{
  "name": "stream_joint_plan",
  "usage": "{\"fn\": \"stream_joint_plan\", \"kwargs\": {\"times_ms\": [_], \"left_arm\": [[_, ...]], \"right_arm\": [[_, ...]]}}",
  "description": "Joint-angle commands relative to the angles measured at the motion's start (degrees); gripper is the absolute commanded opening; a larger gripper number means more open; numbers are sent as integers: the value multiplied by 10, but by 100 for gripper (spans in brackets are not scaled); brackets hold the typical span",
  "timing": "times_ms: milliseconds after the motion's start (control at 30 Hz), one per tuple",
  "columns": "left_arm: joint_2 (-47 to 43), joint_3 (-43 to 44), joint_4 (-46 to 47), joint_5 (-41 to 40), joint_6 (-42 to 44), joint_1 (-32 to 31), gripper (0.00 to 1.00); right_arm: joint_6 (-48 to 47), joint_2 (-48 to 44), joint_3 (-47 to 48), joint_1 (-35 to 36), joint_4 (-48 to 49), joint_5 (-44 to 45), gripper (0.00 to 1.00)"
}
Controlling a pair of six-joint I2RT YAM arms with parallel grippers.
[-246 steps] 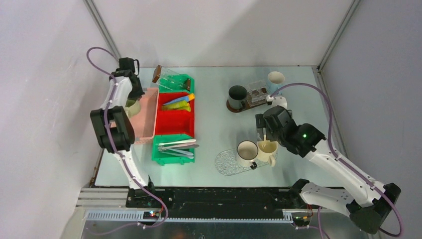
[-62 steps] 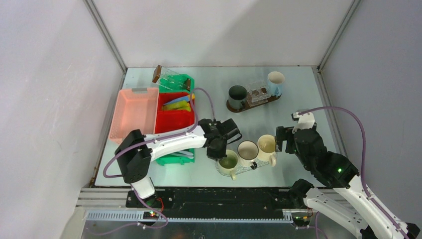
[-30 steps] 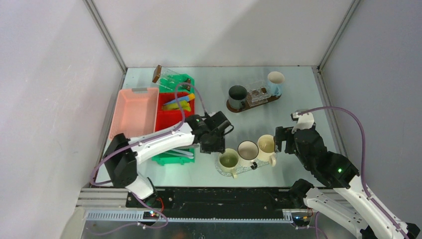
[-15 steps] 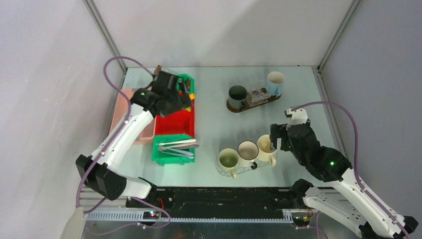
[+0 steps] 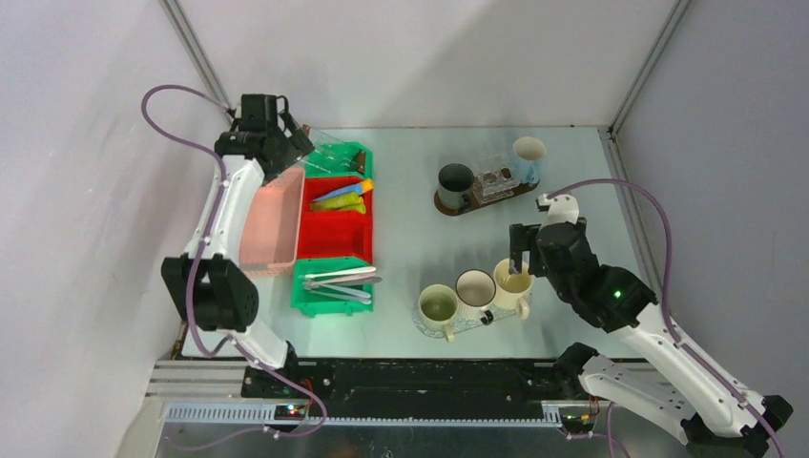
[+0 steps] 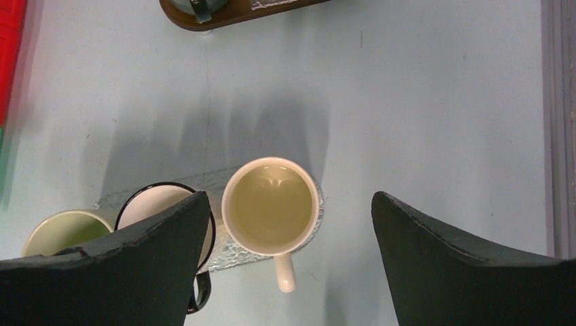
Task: Prepare toiletry sets of a toothbrush and toothpaste on the tray
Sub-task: Pick up the toothpaste holder from the center of the board.
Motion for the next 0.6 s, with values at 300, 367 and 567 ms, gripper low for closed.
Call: {"fn": "stream_joint_plan", "kwargs": {"times_ms": [300, 367, 567], "left_arm": [[169, 101, 178, 132, 6, 97, 99], [194, 120, 193, 163, 8, 108, 99], [269, 188, 198, 245, 34, 126, 100]], "right_arm": [[20, 78, 58, -11, 20, 1, 92], [22, 91, 63, -11, 18, -1, 92], [32, 117, 76, -13, 3, -4, 92]]}}
